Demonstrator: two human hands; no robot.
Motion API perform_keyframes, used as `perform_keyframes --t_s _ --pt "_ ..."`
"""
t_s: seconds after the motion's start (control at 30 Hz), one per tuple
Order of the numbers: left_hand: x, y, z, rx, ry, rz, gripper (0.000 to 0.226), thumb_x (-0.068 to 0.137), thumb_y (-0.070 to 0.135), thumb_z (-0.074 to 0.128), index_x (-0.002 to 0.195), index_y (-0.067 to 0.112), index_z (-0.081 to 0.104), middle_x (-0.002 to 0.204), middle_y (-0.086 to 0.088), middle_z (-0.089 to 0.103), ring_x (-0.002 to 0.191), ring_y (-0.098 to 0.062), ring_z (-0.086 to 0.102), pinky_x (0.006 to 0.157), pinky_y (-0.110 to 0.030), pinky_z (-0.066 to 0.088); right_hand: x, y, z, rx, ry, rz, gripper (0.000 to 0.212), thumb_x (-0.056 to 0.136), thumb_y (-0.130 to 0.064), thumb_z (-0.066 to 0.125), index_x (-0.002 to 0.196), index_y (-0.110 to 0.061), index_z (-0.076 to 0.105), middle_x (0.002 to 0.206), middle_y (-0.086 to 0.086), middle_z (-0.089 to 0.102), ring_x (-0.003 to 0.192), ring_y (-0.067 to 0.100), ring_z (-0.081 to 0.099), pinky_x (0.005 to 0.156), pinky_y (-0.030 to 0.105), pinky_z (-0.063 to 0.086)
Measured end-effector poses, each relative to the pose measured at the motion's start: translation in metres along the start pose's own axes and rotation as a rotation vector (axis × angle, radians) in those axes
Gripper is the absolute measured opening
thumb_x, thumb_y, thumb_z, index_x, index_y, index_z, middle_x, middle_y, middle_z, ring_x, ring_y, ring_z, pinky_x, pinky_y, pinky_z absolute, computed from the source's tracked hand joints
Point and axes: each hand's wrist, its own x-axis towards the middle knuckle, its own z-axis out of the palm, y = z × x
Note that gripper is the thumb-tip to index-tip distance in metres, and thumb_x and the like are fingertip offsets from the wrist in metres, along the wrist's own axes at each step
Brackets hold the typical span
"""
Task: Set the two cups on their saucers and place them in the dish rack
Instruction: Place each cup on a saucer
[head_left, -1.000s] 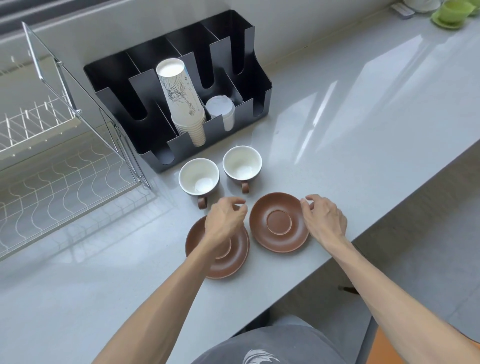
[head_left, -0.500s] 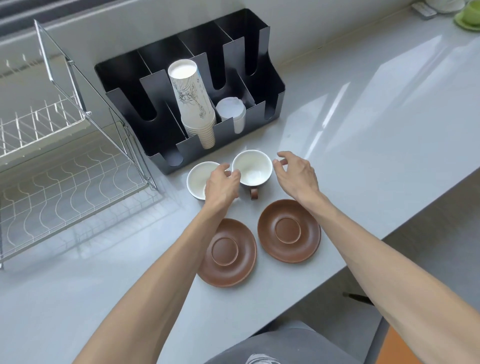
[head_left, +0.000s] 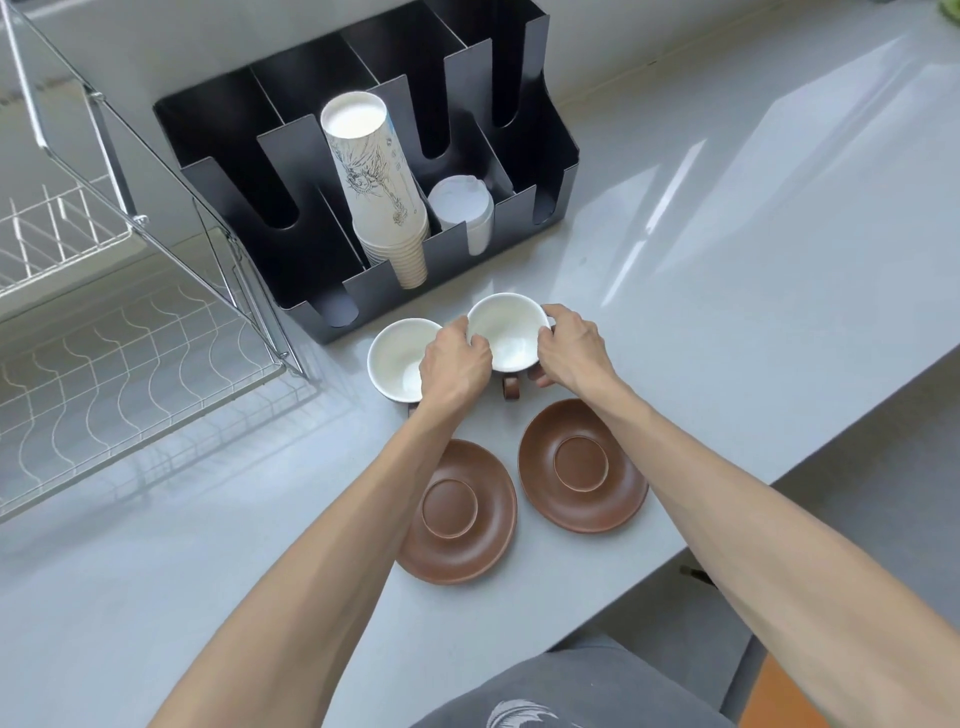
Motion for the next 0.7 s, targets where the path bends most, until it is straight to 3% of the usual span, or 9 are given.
perform_keyframes --t_s 0.1,0.27,0.5,0.6,0.7 --pt "0.001 -0.001 0.0 0.014 0.0 -0.006 0.045 0.073 0.026 0.03 0.098 0.012 0.064 0.092 -0.02 0.069 0.09 -0.042 0.069 0.084 -0.051 0.059 0.001 0.0 0.0 0.001 0.001 0.005 0.047 0.094 -0.009 0.035 0.137 -0.015 0.053 0.118 0.016 0.067 0.066 0.034 0.073 0.051 0.019 0.049" --pt "-0.006 0.001 -0.004 0.041 -0.009 0.004 0.04 0.07 0.023 0.03 0.092 0.008 0.06 0.08 -0.019 0.063 0.086 -0.042 0.072 0.082 -0.051 0.056 -0.004 0.001 -0.001 0.052 0.002 0.045 0.049 0.091 -0.003 0.035 0.134 -0.013 0.056 0.112 0.018 0.069 0.069 0.037 0.074 0.056 0.026 0.056" --pt "-0.012 -0.004 -0.002 0.006 0.005 0.034 0.042 0.07 0.018 0.034 0.096 0.015 0.067 0.087 -0.019 0.07 0.084 -0.038 0.071 0.079 -0.053 0.062 -0.014 0.006 -0.005 0.1 0.019 0.048 0.05 0.089 -0.002 0.035 0.132 -0.013 0.058 0.107 0.017 0.071 0.066 0.033 0.074 0.054 0.025 0.058" --pt "-0.022 -0.001 -0.005 -0.056 0.012 0.045 0.037 0.084 0.009 0.041 0.103 0.022 0.069 0.098 -0.01 0.073 0.073 -0.03 0.075 0.081 -0.047 0.063 -0.023 0.006 -0.011 0.115 0.038 0.024 0.051 0.089 -0.003 0.035 0.133 -0.013 0.058 0.106 0.017 0.071 0.065 0.032 0.074 0.055 0.026 0.06" --pt "-0.026 -0.003 -0.005 -0.114 0.029 0.034 0.043 0.092 0.009 0.045 0.128 0.021 0.067 0.122 0.002 0.069 0.07 -0.026 0.077 0.086 -0.045 0.061 -0.031 0.009 -0.016 0.123 0.048 0.013 0.051 0.088 -0.003 0.035 0.133 -0.012 0.059 0.106 0.017 0.072 0.063 0.032 0.075 0.065 0.036 0.064"
